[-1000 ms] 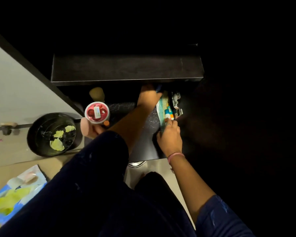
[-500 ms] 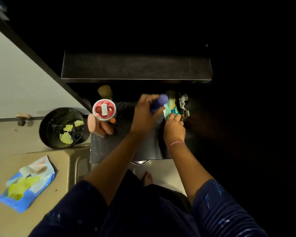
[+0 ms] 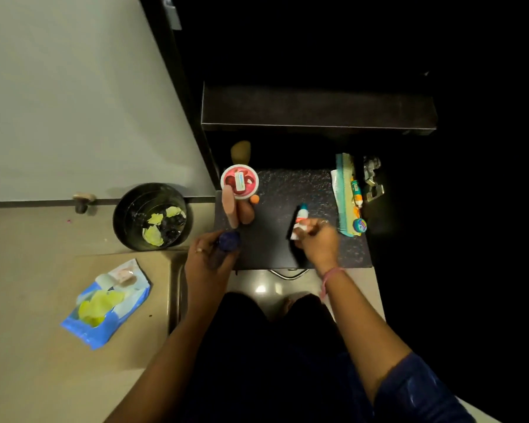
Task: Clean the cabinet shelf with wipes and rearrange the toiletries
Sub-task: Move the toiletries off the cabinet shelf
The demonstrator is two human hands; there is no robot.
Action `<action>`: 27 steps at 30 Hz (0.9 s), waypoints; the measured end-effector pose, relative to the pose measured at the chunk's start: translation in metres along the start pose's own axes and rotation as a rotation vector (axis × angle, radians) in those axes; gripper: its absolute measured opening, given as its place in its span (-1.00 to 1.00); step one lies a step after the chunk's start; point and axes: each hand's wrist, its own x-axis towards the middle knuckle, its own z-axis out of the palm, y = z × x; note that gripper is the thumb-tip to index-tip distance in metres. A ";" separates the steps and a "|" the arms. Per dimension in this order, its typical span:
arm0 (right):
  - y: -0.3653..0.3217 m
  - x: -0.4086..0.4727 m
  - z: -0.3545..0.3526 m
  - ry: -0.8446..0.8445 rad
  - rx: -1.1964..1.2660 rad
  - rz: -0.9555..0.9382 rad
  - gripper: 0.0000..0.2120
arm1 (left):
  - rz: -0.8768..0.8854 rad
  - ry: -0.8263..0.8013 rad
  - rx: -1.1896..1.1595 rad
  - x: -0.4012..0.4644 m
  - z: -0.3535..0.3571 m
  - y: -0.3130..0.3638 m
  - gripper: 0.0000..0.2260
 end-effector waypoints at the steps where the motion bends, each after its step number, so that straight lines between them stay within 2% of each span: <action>1: 0.007 -0.012 0.015 -0.068 0.103 0.068 -0.84 | -0.017 -0.003 0.007 0.004 -0.004 -0.004 -0.64; 4: 0.022 -0.042 0.055 -0.189 0.184 0.111 -0.81 | -0.030 -0.019 0.014 0.014 -0.006 -0.011 -0.69; 9: 0.022 -0.065 0.086 -0.112 0.126 0.061 -0.81 | -0.040 -0.012 -0.009 0.021 0.000 -0.021 -0.69; 15: 0.019 -0.065 0.083 -0.163 0.019 -0.073 -0.75 | -0.101 0.014 -0.096 0.019 0.005 -0.017 -0.65; 18: 0.023 -0.060 0.071 -0.203 0.032 -0.079 -0.72 | -0.157 0.038 -0.110 0.017 0.006 -0.017 -0.63; 20: 0.022 -0.053 0.057 -0.143 -0.015 -0.091 -0.74 | -0.173 0.034 -0.120 0.016 0.006 -0.019 -0.63; 24: 0.023 -0.027 0.003 0.183 -0.352 -0.149 -0.73 | -0.206 0.040 -0.153 0.014 0.012 -0.018 -0.59; 27: 0.026 0.000 -0.037 0.252 -0.718 -0.125 -0.53 | -0.220 0.065 -0.144 0.016 0.014 -0.020 -0.54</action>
